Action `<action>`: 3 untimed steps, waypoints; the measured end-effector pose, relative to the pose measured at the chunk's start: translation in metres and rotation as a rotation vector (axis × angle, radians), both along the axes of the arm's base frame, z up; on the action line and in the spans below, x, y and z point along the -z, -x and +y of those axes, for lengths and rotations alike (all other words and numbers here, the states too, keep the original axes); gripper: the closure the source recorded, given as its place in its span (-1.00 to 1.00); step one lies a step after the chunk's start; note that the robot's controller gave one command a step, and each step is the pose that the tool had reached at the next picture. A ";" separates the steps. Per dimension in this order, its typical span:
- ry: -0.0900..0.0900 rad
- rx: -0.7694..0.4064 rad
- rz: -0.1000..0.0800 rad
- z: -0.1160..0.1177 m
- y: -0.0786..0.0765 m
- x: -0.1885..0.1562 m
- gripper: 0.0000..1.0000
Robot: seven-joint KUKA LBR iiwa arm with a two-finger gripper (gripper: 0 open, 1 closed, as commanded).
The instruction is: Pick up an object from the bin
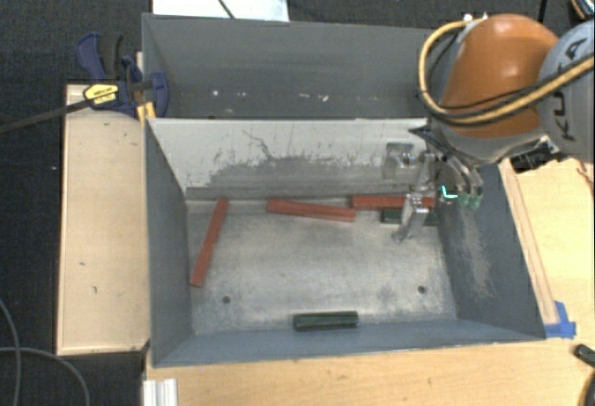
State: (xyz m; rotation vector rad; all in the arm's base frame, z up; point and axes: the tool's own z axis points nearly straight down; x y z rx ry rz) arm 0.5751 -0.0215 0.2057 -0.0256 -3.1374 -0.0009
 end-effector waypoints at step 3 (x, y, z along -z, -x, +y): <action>0.001 -0.258 -0.014 0.015 -0.010 -0.023 1.00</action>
Offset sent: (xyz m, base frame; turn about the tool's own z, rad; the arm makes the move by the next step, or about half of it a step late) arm 0.0116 0.0381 -0.1357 0.1187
